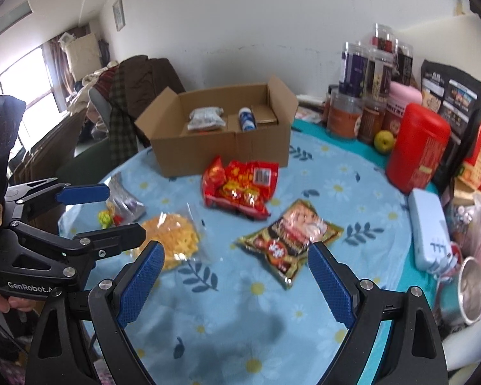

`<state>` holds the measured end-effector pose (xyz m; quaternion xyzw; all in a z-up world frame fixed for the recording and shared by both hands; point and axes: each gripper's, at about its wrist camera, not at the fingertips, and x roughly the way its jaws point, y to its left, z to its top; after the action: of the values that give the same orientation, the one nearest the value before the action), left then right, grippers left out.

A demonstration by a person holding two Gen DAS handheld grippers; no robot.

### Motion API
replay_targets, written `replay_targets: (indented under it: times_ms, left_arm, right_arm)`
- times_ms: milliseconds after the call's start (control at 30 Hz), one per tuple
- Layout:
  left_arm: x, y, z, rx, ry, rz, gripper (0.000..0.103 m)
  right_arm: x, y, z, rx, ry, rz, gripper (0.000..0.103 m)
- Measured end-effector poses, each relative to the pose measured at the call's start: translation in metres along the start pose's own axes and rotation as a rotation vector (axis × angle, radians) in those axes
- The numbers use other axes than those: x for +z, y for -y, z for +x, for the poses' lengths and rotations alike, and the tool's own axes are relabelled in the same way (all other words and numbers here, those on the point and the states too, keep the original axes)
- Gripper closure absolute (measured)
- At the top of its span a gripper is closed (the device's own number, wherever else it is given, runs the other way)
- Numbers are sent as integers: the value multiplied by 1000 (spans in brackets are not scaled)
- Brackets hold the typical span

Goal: Organize snacks
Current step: 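Grasp the wrapped waffle with the left tool while the right tool grasps the cereal packet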

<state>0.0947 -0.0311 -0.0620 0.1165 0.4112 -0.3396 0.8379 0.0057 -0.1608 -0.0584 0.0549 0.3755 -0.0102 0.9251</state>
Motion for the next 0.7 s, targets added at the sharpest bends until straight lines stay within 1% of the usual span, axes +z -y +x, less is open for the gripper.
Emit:
replay_targets:
  times_ms: [200, 367, 567, 700]
  left_arm:
    - [-12, -6, 31, -4, -87, 6, 21]
    - [-18, -16, 55, 24, -152, -6, 21]
    - [-19, -21, 73, 59, -181, 12, 21]
    - [-17, -26, 85, 43, -213, -7, 21]
  right_arm:
    - [-10, 2, 17, 6, -48, 19, 11]
    - [-14, 9, 31, -4, -88, 39, 11]
    - [-10, 23, 44, -20, -114, 67, 11]
    - [-6, 32, 52, -25, -132, 90, 11]
